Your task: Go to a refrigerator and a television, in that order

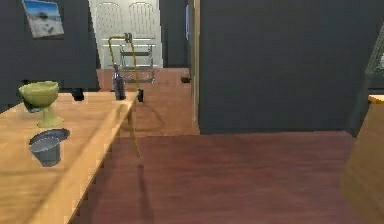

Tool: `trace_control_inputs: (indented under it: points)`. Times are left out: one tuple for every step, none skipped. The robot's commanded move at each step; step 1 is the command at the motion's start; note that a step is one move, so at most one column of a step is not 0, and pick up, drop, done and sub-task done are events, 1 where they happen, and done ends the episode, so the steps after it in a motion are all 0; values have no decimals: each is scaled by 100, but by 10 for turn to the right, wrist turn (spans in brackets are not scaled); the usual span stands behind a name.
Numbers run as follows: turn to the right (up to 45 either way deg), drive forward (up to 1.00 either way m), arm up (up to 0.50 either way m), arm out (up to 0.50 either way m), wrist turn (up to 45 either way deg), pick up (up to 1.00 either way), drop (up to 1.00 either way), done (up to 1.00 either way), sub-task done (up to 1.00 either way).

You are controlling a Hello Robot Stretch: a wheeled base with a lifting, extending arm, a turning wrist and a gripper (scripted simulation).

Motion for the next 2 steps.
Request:
trace_control_inputs:
  points:
    - [0,10,0,0,0,0,0,0,0]
    - [0,100,0,0,0,0,0,0,0]
